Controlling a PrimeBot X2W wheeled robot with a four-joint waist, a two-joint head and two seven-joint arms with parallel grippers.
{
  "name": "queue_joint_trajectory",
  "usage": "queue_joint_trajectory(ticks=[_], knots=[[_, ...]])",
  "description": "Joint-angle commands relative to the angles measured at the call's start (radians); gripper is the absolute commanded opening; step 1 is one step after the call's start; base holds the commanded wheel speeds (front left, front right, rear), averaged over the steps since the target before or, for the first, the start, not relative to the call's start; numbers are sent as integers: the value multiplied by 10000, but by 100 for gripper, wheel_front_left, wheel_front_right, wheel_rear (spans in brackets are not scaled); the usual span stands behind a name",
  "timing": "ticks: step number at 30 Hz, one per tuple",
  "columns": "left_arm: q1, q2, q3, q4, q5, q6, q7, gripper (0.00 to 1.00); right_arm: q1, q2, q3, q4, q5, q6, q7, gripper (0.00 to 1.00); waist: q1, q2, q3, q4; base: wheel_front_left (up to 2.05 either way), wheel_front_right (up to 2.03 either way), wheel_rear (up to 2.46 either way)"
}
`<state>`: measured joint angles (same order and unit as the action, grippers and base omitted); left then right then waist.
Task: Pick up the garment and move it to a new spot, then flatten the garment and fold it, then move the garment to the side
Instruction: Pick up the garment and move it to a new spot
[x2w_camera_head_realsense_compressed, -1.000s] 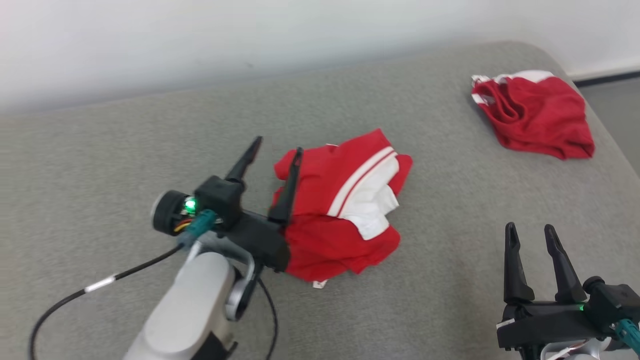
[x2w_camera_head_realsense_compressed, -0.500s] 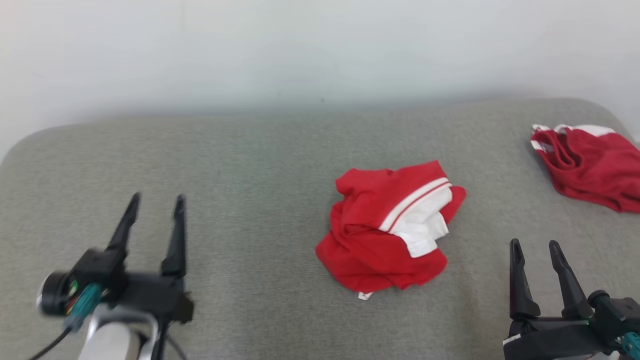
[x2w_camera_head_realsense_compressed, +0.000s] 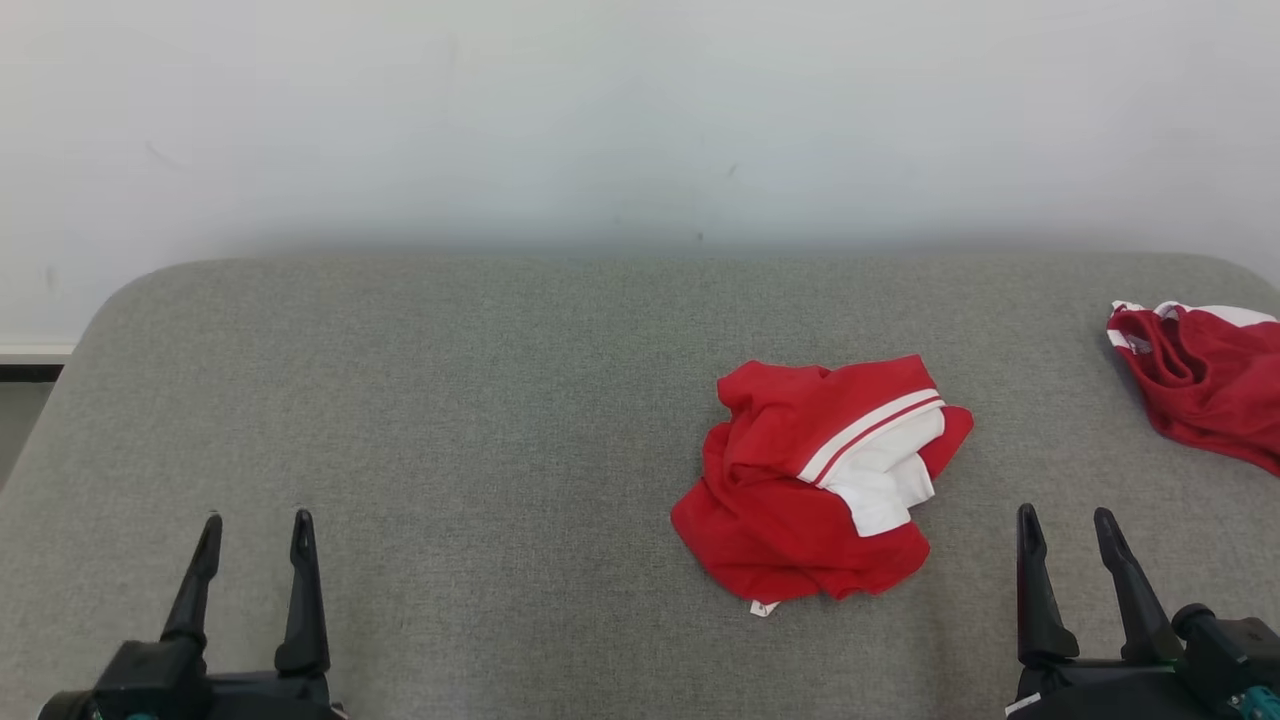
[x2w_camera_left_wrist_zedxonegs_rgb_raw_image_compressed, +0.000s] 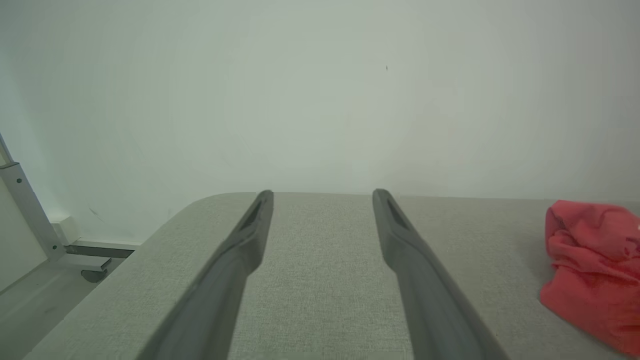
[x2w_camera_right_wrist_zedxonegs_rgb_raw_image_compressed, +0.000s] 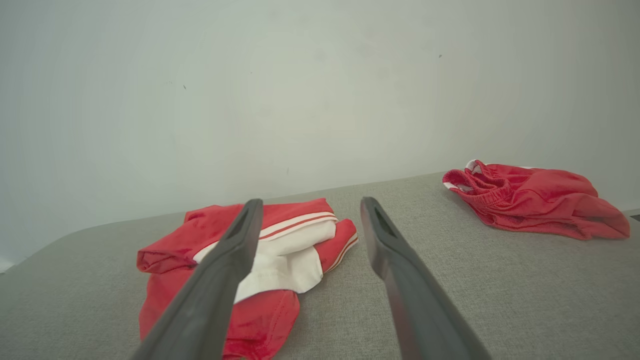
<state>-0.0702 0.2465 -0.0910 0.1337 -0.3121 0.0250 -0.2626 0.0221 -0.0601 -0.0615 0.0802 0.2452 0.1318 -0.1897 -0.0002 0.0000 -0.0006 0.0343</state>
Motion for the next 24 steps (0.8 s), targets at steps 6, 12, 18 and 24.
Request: queue_joint_trajectory(ticks=[6, 12, 18, 24], knots=[[497, -349, 261, -194, 351, -69, -29, 100, 216, -43, 82, 97, 78, -25, -35, 100, 2, 0, -53, -82, 0, 0, 0], [730, -594, 421, -22, 586, -247, -29, 100, 258, -20, 139, 208, 85, -25, -31, 100, 2, 0, -57, -122, 0, 0, 0], [825, -817, 579, 123, 737, -431, -30, 100, 228, -13, 157, 313, 109, -25, -36, 100, 2, 0, -45, -126, 0, 0, 0], [800, -960, 703, 198, 869, -598, -30, 100, 219, -34, 139, 352, 95, -25, -16, 100, 2, 0, -37, -102, 0, 0, 0]])
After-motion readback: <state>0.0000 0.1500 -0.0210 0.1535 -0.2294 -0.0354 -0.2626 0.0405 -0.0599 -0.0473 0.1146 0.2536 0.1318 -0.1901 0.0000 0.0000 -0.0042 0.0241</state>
